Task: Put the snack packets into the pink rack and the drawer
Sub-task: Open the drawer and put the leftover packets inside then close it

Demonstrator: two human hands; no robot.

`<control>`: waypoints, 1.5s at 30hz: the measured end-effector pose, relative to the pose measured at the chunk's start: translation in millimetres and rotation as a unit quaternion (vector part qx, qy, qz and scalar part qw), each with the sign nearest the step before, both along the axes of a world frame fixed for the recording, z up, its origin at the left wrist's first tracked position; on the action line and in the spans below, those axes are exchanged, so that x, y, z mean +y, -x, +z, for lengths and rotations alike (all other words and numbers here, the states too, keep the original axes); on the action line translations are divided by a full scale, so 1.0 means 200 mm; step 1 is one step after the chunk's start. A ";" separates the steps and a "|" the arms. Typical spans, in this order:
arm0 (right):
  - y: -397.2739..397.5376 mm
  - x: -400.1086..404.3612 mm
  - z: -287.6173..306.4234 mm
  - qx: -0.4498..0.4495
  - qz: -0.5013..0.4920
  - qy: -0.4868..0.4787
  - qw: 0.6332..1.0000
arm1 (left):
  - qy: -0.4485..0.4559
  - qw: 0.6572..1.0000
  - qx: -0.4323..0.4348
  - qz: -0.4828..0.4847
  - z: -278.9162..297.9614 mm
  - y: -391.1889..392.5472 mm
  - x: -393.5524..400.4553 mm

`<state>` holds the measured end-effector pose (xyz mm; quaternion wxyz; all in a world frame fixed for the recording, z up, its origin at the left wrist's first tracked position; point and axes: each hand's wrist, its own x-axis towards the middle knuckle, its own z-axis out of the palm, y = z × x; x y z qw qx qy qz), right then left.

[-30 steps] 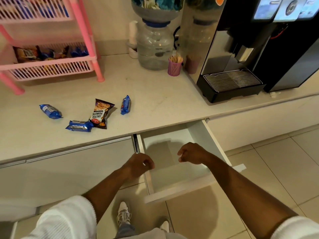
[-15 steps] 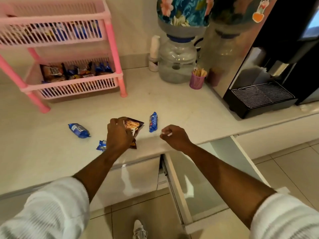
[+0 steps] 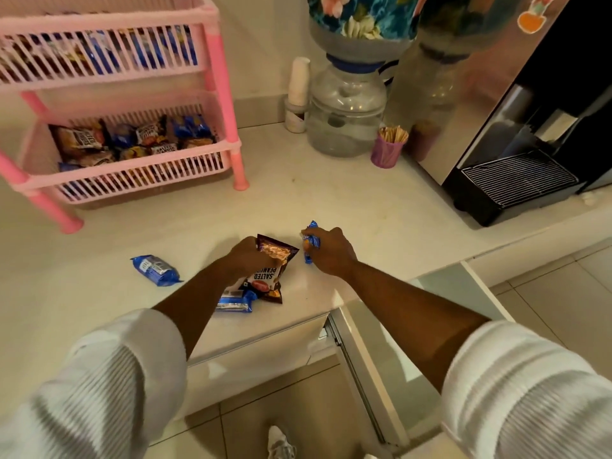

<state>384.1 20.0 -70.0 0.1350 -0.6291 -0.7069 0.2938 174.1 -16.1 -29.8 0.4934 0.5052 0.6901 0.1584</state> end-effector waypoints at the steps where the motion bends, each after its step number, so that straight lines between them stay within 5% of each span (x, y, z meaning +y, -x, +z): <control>1: 0.00 0.00 -0.01 0.001 -0.002 -0.002 1.000 | 0.002 1.000 -0.001 -0.003 0.00 0.00 0.00; 17: -0.28 -0.01 0.00 0.166 -0.124 0.021 0.978 | -0.101 0.988 0.081 0.079 0.01 -0.28 -0.03; 21: -0.43 -0.05 0.02 0.296 -0.151 0.087 0.939 | -0.129 0.985 0.010 0.115 0.09 -0.45 -0.06; 25: -0.67 -0.16 0.02 0.369 -0.171 0.130 0.904 | -0.114 0.974 -0.167 0.107 0.10 -0.68 -0.17; 28: -0.92 -0.28 -0.02 0.364 -0.133 0.138 0.912 | -0.053 0.963 -0.241 0.106 0.03 -0.85 -0.30; 33: -1.25 -0.46 -0.13 0.319 -0.126 0.163 0.925 | 0.008 0.977 -0.196 0.088 -0.15 -1.16 -0.49; 39: -1.41 -0.52 -0.28 0.235 -0.143 0.325 0.905 | 0.070 0.955 -0.246 0.149 -0.39 -1.43 -0.61; 45: -1.40 -0.56 -0.49 0.090 -0.116 0.394 0.907 | 0.120 0.959 -0.070 0.247 -0.66 -1.58 -0.61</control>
